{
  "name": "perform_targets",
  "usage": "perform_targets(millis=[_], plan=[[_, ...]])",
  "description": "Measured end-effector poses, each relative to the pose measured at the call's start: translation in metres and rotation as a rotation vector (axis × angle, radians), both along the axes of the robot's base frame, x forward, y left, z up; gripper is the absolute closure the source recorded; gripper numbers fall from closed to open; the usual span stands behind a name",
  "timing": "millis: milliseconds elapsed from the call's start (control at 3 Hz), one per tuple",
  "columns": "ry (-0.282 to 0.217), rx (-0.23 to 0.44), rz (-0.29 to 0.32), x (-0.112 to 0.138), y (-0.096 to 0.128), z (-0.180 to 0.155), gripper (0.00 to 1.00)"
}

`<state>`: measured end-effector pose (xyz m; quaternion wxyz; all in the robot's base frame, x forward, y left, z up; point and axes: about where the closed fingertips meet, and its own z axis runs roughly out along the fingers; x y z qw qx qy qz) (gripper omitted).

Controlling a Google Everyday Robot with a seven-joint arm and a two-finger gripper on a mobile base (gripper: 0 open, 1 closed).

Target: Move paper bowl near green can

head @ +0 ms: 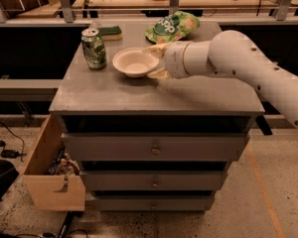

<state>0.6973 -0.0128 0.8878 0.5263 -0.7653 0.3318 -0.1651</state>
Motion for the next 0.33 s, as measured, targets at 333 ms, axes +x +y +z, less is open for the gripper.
perform_targets(millis=[333], plan=[[0.001, 0.0, 0.004, -0.0002, 0.0023, -0.0008, 0.0]])
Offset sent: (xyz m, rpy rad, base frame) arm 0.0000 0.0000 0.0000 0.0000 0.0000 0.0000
